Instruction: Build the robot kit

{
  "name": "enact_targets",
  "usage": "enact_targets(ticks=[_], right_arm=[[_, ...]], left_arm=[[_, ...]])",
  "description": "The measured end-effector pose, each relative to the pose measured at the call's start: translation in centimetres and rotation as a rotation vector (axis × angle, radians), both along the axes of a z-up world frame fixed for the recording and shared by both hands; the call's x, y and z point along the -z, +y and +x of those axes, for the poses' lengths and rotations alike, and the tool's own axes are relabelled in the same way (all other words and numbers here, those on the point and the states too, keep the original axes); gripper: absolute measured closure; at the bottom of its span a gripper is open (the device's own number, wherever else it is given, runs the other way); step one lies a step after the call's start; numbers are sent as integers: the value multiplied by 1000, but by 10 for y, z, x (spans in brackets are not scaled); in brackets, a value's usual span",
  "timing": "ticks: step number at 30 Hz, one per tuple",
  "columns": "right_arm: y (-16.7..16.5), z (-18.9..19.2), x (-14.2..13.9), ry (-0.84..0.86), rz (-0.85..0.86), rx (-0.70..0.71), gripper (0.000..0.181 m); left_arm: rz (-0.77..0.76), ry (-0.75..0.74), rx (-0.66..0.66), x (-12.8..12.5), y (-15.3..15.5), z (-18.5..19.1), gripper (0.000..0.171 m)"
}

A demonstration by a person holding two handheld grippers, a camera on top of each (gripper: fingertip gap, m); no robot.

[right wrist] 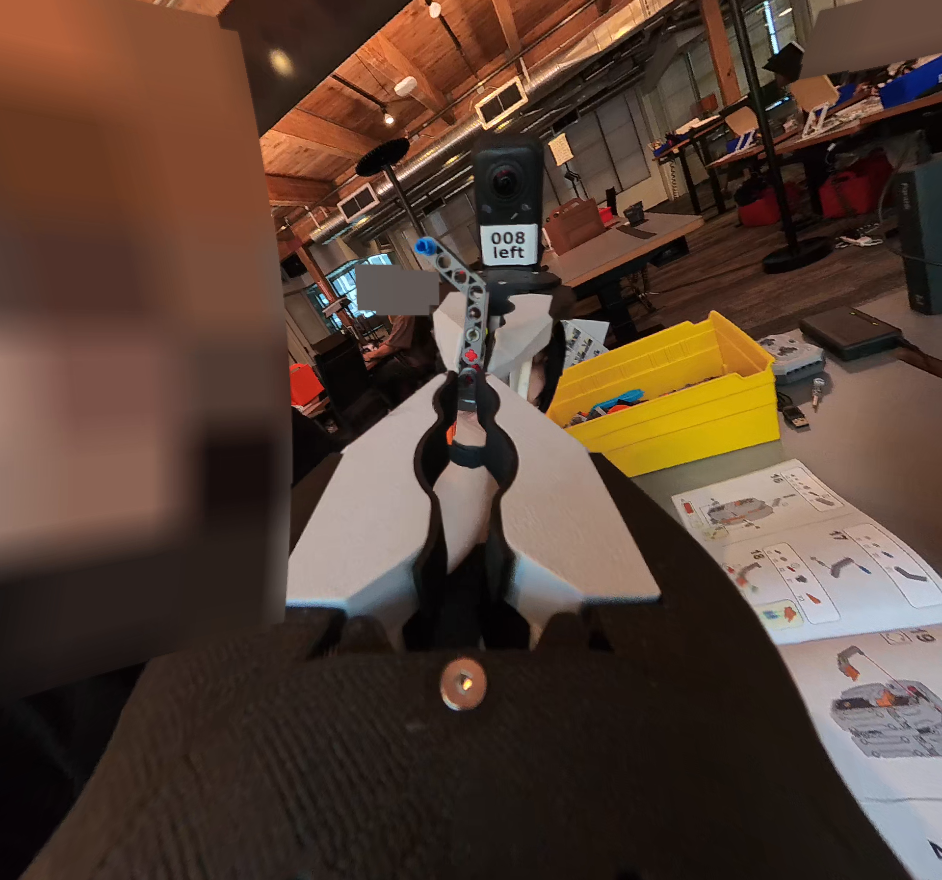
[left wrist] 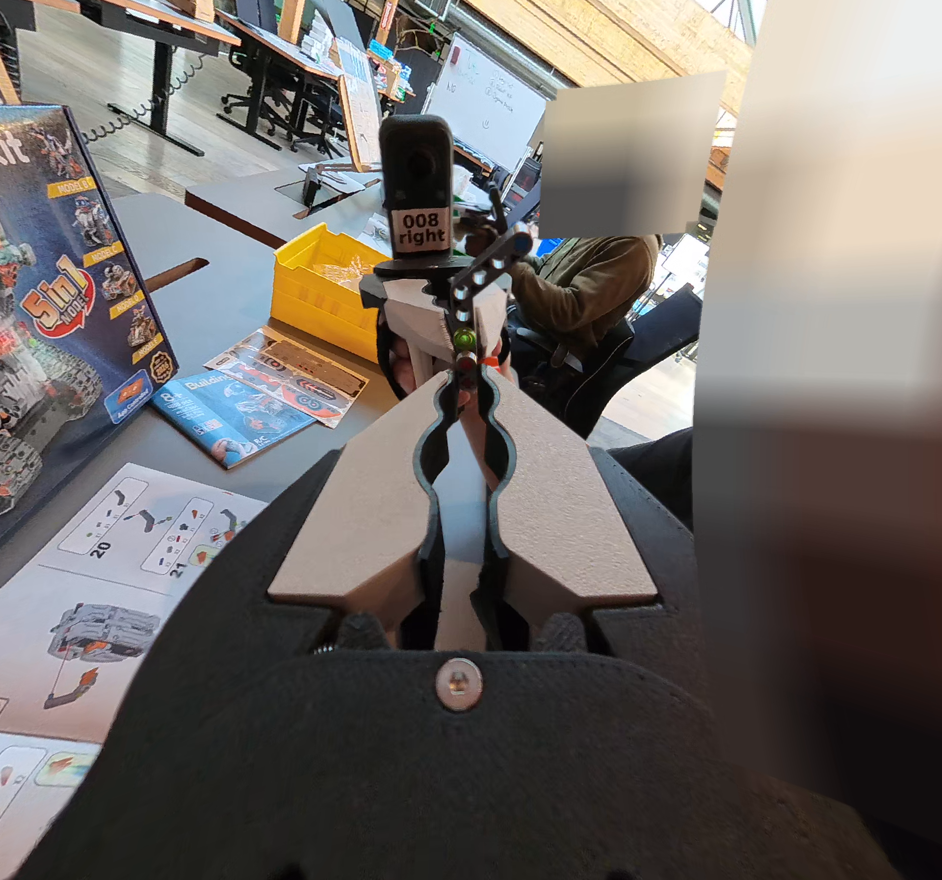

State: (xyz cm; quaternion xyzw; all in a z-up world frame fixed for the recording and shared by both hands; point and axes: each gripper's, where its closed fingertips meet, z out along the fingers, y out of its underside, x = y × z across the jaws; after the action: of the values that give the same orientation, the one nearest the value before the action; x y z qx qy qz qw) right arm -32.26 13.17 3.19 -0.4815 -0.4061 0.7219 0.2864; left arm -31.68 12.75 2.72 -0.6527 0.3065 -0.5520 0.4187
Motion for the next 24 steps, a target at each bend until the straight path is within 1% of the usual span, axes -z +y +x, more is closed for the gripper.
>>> enact_targets(ticks=[1, 5, 12, 16, 21, 24], right_arm=[[1, 0, 2, -19, 15, 18, 175], [-2, -1, 7, -77, 86, 49, 175], [-9, 1, 11, -97, 120, 8, 174], [-11, 3, 20, -148, 163, 0, 174], [-6, 4, 17, -133, 176, 42, 175], [-1, 1, 14, -102, 147, 62, 175]], left_arm=[[6, 17, -11, 2, 1, 0, 166], [30, 69, -14, 7, -1, 0, 166], [42, 89, 41, 11, -7, 1, 166], [40, 113, 70, 16, -9, 3, 166], [36, 102, 57, 16, -5, 5, 166], [37, 88, 31, 14, -1, 2, 166]])
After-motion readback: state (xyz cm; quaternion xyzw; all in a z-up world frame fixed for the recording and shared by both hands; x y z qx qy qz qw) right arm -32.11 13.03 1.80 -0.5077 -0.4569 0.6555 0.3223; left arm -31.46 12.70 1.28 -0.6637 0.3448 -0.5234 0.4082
